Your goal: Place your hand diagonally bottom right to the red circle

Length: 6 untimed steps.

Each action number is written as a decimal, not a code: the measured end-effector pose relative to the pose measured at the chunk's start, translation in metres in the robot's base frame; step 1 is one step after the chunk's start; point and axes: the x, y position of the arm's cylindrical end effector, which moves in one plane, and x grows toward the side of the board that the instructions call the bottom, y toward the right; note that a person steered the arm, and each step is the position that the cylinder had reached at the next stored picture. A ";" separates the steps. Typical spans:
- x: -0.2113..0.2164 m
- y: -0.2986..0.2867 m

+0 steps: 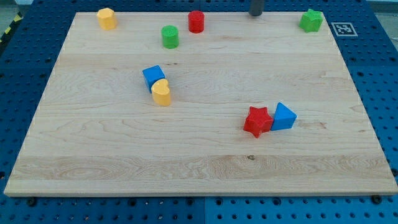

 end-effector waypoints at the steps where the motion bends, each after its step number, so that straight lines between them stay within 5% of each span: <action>1: 0.000 -0.006; 2: 0.006 -0.006; 4: 0.107 -0.006; 6: 0.115 -0.009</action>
